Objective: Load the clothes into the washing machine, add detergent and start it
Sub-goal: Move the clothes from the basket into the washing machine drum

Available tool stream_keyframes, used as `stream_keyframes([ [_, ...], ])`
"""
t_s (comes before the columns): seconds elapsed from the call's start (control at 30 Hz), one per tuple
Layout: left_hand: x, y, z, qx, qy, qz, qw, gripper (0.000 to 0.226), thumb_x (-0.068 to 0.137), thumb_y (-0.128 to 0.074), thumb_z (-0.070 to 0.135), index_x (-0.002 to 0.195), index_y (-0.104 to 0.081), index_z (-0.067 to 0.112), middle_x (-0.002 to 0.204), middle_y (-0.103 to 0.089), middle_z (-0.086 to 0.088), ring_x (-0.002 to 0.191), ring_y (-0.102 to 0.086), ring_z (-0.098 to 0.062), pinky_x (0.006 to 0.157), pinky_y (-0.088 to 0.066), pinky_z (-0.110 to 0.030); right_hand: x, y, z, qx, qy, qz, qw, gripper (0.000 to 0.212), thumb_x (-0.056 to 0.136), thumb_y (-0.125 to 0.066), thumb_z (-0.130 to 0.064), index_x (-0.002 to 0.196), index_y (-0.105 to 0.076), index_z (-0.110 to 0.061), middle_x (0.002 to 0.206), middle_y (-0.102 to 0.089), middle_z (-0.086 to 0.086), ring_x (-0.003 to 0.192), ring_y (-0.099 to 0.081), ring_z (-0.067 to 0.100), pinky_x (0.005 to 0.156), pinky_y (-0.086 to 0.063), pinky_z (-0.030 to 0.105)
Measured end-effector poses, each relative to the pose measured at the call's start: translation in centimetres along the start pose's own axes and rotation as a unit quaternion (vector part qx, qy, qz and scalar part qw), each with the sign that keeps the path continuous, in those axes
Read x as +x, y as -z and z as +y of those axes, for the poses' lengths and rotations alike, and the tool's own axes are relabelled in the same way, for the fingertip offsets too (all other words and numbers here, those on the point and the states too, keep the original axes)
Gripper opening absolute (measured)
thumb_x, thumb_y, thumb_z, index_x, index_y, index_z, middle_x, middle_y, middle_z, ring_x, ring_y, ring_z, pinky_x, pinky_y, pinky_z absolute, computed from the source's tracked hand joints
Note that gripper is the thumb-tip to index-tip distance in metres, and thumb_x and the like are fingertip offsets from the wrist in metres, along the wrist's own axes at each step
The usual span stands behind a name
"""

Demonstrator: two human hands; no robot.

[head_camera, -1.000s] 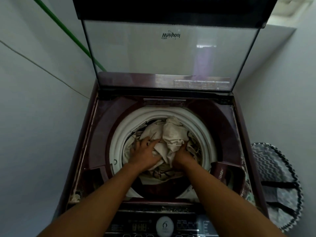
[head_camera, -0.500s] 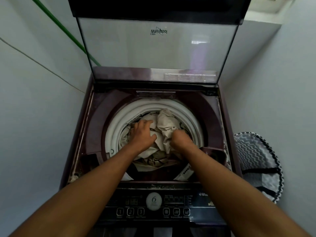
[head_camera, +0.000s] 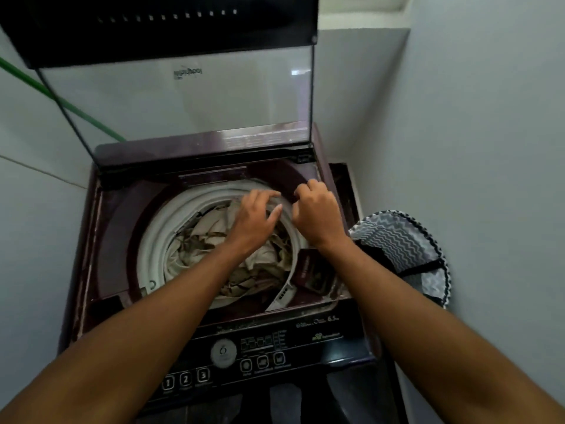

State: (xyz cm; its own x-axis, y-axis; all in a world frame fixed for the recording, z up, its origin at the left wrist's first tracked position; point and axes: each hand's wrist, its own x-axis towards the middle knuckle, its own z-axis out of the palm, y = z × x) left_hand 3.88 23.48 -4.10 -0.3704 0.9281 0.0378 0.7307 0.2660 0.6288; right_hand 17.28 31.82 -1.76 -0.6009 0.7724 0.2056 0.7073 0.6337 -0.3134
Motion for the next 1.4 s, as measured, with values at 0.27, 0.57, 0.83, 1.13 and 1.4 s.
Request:
stream_keyframes([
  [0.27,2.9,-5.7,11.4,-0.024,-0.177,-0.023,0.984,0.022,0.097,-0.054,0.024,0.114,-0.067,0.018,0.098,-0.060,0.004,0.096,-0.050,-0.016,0.090,-0.041,-0.027,-3.7,2.6,11.7,0.072,-0.179,0.048,0.980,0.025,0.083,-0.053,-0.011,0.107,-0.057,-0.006,0.107,-0.058,0.014,0.091,-0.059,0.038,0.065,-0.047,0.042],
  [0.57,5.6,-14.2,17.7,0.028,-0.211,-0.225,0.951,0.024,0.094,-0.054,0.013,0.110,-0.069,0.022,0.097,-0.062,0.004,0.091,-0.053,-0.016,0.085,-0.046,-0.030,-10.0,1.3,24.3,0.064,-0.348,-0.042,0.934,0.017,0.086,-0.052,-0.012,0.101,-0.057,-0.006,0.115,-0.053,0.015,0.100,-0.055,0.036,0.076,-0.044,0.040],
  [0.83,8.2,-25.3,16.3,0.043,-0.067,-0.358,0.930,0.025,0.091,-0.059,0.010,0.114,-0.066,0.015,0.096,-0.065,0.000,0.090,-0.062,-0.020,0.081,-0.049,-0.031,-13.8,-8.1,33.2,0.144,-0.458,-0.175,0.860,0.023,0.085,-0.059,-0.018,0.107,-0.059,-0.012,0.127,-0.048,0.012,0.104,-0.059,0.034,0.092,-0.049,0.039],
  [1.13,8.3,-40.9,8.9,0.118,0.112,-0.405,0.900,0.048,0.091,-0.062,0.021,0.137,-0.051,0.015,0.136,-0.049,-0.015,0.118,-0.057,-0.031,0.101,-0.045,-0.033,-15.7,-22.9,38.9,0.292,-0.646,-0.214,0.672,0.060,0.093,-0.054,-0.026,0.147,-0.040,-0.006,0.145,-0.048,0.019,0.130,-0.050,0.037,0.106,-0.045,0.040],
  [1.4,8.5,-49.5,2.7,0.177,0.035,-0.427,0.886,0.065,0.091,-0.059,0.023,0.150,-0.033,0.027,0.154,-0.025,-0.012,0.138,-0.034,-0.036,0.113,-0.034,-0.046,-16.2,-32.1,43.3,0.119,-0.542,-0.213,0.805,0.067,0.103,-0.037,-0.033,0.158,-0.005,-0.011,0.165,-0.005,0.013,0.152,-0.008,0.029,0.124,-0.005,0.043],
])
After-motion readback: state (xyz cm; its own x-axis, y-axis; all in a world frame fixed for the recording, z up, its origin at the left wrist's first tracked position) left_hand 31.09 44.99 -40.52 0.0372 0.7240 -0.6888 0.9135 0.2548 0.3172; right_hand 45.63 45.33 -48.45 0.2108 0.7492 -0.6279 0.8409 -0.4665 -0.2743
